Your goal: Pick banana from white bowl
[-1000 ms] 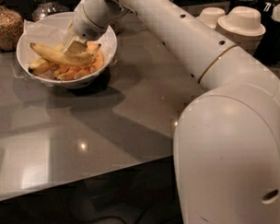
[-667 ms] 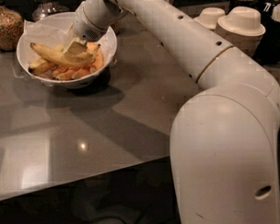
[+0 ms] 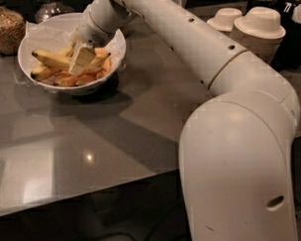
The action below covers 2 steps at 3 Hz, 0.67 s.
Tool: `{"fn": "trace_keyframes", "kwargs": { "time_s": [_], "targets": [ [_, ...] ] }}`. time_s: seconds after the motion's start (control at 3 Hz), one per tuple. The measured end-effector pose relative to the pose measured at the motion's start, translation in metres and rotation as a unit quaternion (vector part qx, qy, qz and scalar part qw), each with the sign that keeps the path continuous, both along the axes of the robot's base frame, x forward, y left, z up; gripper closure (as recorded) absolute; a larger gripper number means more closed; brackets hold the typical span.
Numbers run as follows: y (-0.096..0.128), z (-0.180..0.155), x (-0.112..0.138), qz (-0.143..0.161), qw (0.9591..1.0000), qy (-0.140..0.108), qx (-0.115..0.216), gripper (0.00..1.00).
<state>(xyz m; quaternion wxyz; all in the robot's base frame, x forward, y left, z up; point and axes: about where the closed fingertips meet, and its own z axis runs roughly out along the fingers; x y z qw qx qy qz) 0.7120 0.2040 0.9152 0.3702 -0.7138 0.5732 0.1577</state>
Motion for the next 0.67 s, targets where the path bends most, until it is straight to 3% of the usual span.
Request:
{"fn": "trace_keyframes", "kwargs": {
  "time_s": [0.33, 0.67],
  "targets": [
    [-0.0070, 0.0133, -0.0040, -0.002, 1.0000, 0.000, 0.000, 0.30],
    [-0.0124, 0.0155, -0.0063, -0.006, 1.0000, 0.000, -0.004, 0.42]
  ]
}}
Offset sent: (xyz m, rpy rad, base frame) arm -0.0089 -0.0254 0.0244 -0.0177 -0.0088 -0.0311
